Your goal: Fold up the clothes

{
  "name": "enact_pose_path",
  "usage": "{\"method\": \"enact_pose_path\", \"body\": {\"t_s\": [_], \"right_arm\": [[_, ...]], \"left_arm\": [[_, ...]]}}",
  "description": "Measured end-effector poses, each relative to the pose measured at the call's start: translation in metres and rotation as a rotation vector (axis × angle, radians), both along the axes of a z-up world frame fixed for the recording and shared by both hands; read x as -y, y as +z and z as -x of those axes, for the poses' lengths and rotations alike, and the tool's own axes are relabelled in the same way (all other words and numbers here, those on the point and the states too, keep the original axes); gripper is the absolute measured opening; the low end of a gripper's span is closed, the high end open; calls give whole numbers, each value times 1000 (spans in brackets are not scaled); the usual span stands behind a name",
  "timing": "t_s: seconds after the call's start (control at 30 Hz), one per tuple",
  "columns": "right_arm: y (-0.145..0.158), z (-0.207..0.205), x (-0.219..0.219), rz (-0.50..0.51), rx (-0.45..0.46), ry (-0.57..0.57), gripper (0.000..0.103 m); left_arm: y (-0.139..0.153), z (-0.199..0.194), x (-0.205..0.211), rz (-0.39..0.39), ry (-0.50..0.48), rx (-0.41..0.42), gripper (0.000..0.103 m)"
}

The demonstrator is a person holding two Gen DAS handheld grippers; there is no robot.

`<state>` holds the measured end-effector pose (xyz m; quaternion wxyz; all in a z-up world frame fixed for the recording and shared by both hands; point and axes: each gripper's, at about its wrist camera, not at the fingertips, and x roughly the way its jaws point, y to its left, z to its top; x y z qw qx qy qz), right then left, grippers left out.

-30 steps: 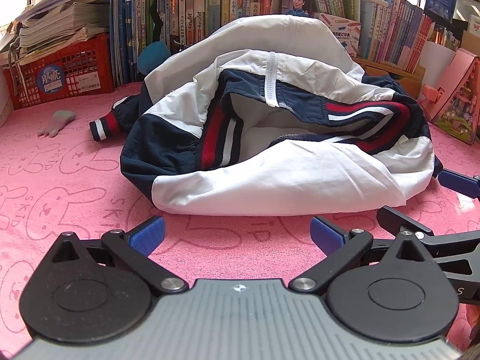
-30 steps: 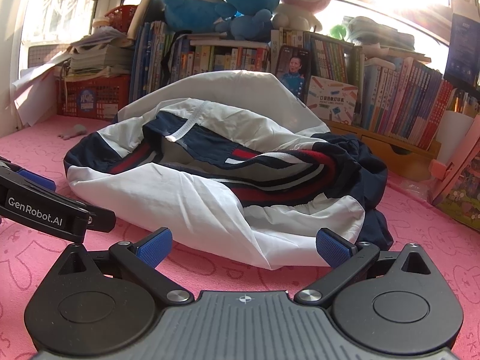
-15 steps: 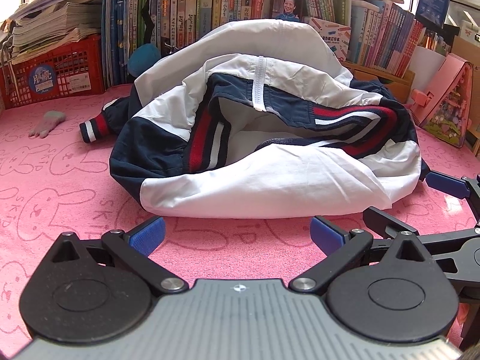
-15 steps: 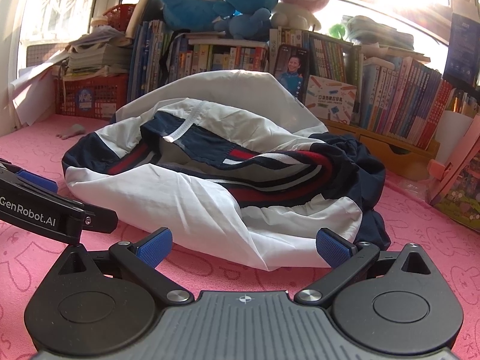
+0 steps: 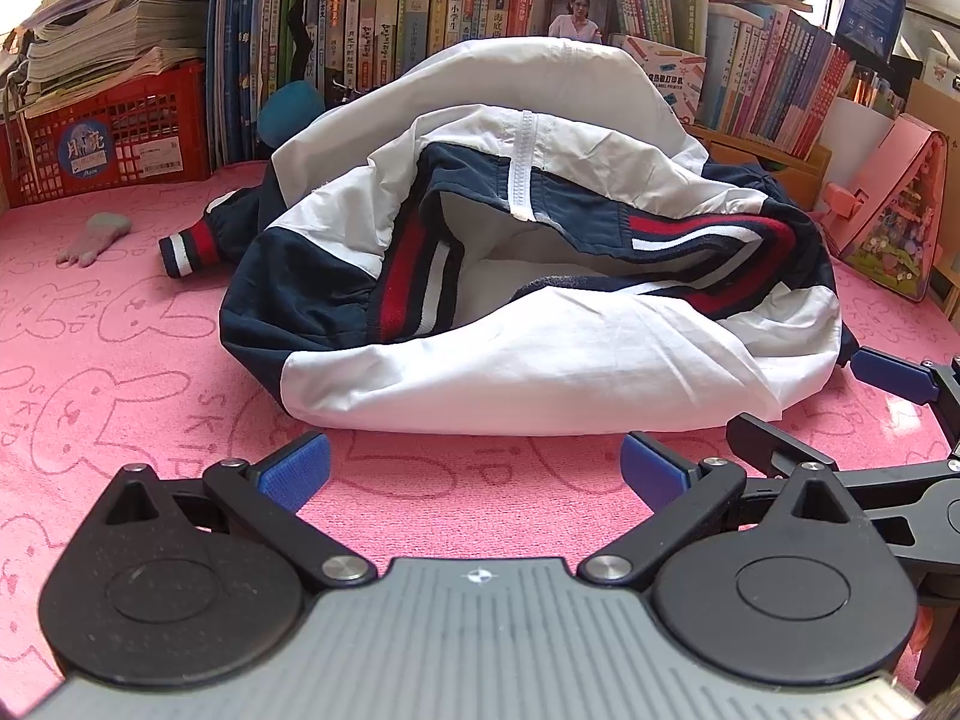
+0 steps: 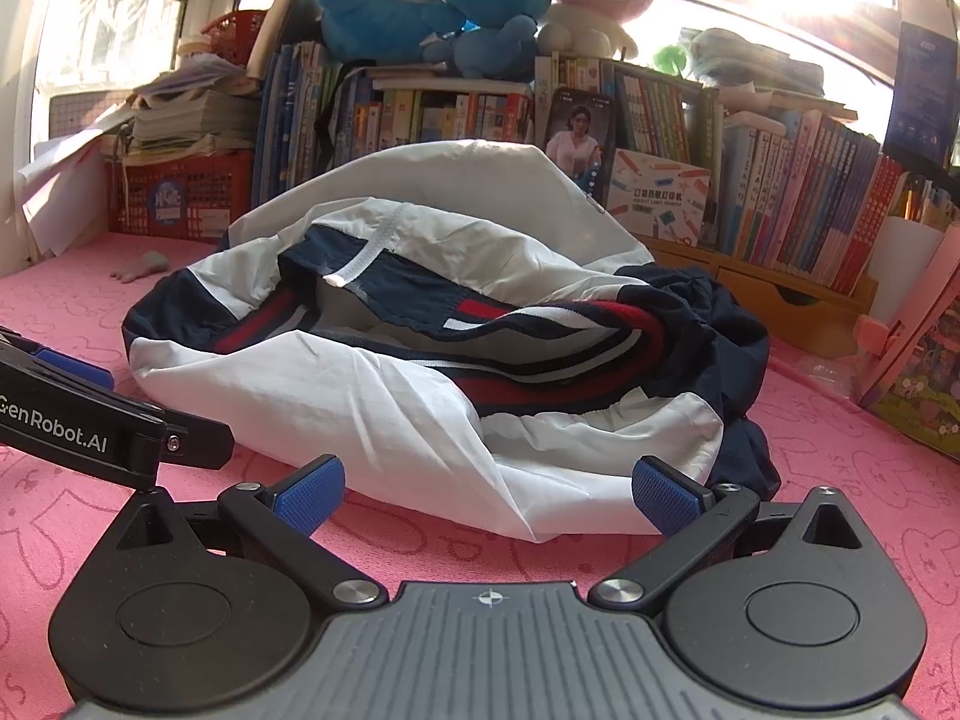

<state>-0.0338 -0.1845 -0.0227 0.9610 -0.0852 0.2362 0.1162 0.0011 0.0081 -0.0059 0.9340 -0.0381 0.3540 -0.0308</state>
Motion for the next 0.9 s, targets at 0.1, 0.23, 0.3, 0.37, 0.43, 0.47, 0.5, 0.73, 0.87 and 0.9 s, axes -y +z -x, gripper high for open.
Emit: {"method": "enact_pose_path", "body": {"t_s": [0.1, 0.23, 0.3, 0.37, 0.43, 0.47, 0.5, 0.73, 0.87, 0.9], "right_arm": [[0, 0, 0, -1, 0, 1, 103], [1, 1, 1, -6, -1, 2, 103], [1, 1, 1, -12, -3, 4, 103], [1, 1, 1, -15, -5, 6, 103], [2, 0, 0, -14, -6, 7, 103], [1, 0, 0, -12, -6, 8, 103], [1, 0, 0, -10, -6, 8, 103], [1, 0, -1, 3, -8, 12, 103], [2, 0, 0, 14, 4, 5, 103], [5, -1, 1, 13, 19, -9, 103]], "left_arm": [[0, 0, 0, 0, -1, 0, 103], [0, 0, -2, 4, 3, 0, 103], [1, -1, -3, 7, 5, -1, 103], [1, -1, -3, 6, 5, 0, 103], [0, -1, -3, 7, 3, -2, 103], [0, -1, -3, 7, 3, -2, 103], [0, -1, -3, 7, 2, -3, 103], [-3, -1, -4, 11, 3, -11, 103], [-3, -1, -9, 26, 11, -13, 103], [-3, -1, -10, 28, 11, -16, 103]]}}
